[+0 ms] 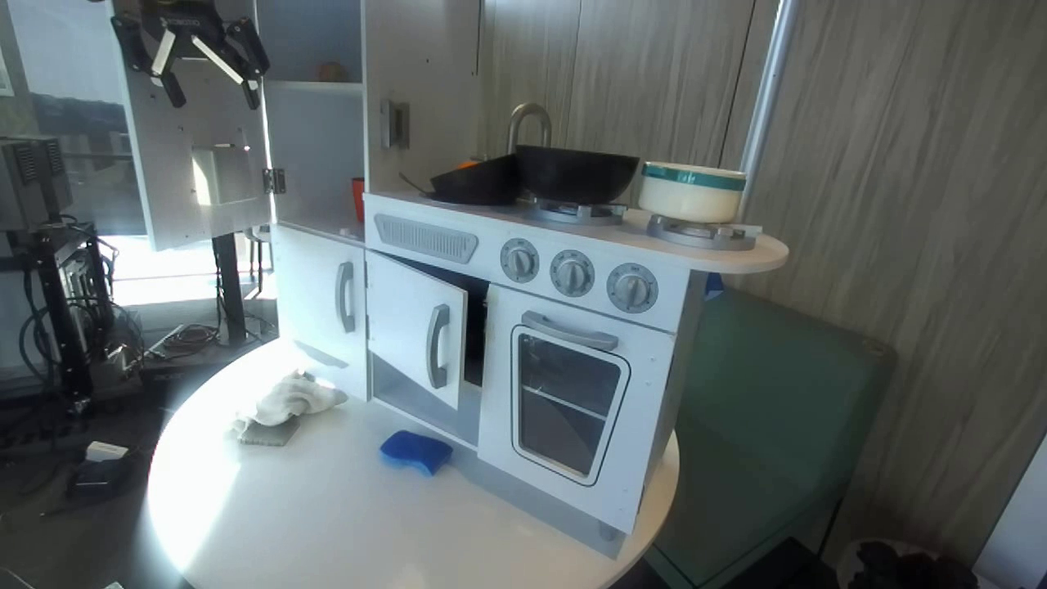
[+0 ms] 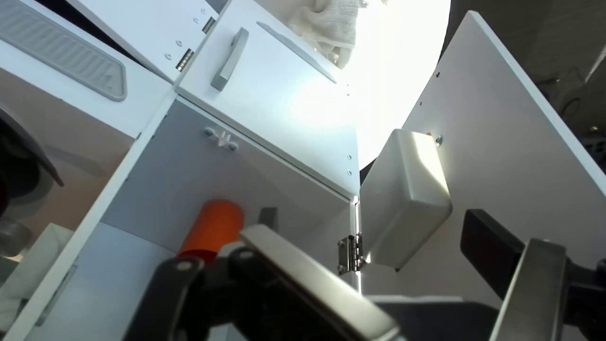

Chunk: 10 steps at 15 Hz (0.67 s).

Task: Open the upper cabinet door then open the middle cabinet door and remove the black bowl from the cabinet, place the bowl in the sink.

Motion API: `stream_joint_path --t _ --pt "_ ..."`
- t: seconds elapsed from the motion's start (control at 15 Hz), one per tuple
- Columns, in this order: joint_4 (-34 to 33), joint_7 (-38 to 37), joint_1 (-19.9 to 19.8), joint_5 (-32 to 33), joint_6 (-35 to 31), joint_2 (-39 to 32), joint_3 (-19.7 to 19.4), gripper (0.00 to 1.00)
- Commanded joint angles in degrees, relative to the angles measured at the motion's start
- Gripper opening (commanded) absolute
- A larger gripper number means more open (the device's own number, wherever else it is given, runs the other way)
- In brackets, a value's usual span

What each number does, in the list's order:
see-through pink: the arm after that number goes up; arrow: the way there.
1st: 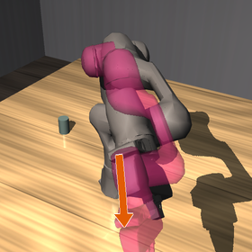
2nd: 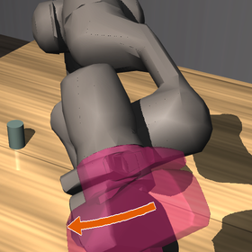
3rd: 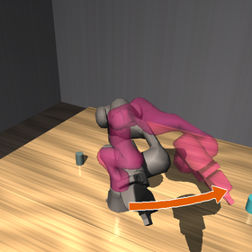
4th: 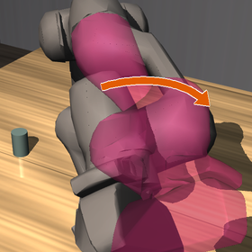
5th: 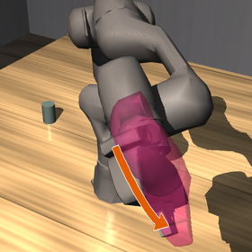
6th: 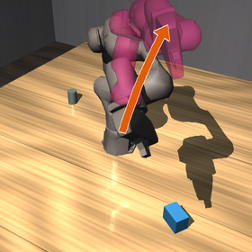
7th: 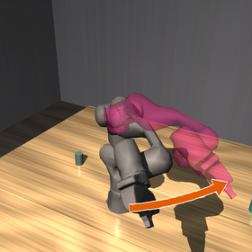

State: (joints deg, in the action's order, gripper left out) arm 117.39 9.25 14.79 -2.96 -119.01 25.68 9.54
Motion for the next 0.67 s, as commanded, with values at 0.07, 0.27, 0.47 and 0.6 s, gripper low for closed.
stream_joint_path --t 0.07,0.27,0.47,0.6 --pt "-4.4 4.1 1.7 0.1 2.9 -3.3 1.8 1.0" --pt "-5.7 5.9 2.5 -0.6 2.7 -4.3 2.1 1.0" --pt "-7.0 5.5 1.6 -0.2 3.1 -5.2 1.4 1.0" --pt "-7.5 5.4 -0.2 1.9 3.7 -5.4 0.4 1.0"
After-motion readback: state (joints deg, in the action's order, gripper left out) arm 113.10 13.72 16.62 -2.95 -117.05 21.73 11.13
